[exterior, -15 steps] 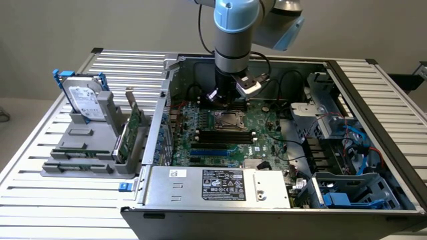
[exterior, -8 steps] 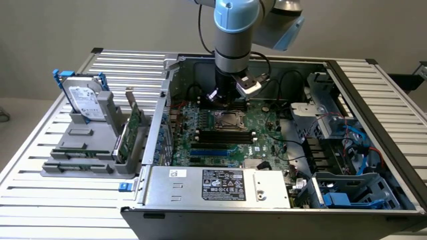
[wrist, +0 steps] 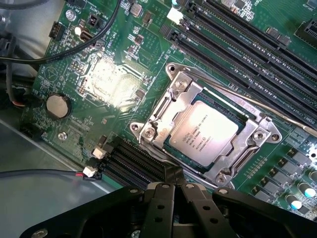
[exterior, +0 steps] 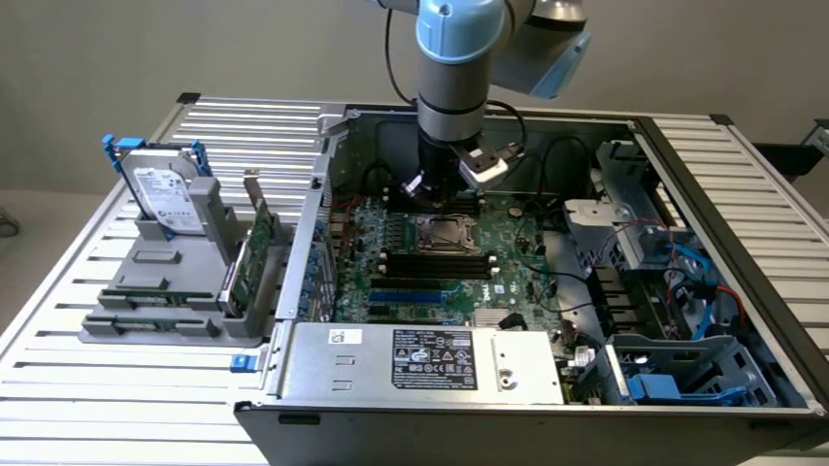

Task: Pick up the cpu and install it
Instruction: 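Install the first cpu locking lever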

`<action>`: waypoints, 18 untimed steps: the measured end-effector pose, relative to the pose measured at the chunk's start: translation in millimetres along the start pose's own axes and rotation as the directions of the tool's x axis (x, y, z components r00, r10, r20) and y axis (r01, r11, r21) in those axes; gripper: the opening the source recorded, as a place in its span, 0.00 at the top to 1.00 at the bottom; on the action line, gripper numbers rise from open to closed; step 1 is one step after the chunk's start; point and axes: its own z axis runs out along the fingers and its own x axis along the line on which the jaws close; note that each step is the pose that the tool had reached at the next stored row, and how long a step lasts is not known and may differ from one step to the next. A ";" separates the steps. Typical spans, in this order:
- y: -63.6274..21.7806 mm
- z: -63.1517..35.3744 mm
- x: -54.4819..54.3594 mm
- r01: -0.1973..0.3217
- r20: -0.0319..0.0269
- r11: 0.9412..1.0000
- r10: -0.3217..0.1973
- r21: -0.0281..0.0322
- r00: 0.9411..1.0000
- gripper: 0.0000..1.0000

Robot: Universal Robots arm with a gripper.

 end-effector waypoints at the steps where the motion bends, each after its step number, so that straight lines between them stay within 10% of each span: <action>1: 0.1 0.0 0.1 0.000 0.000 1.000 0.000 0.000 1.000 0.89; 18: 0.1 0.2 1.3 0.000 0.000 1.000 0.000 0.000 1.000 0.89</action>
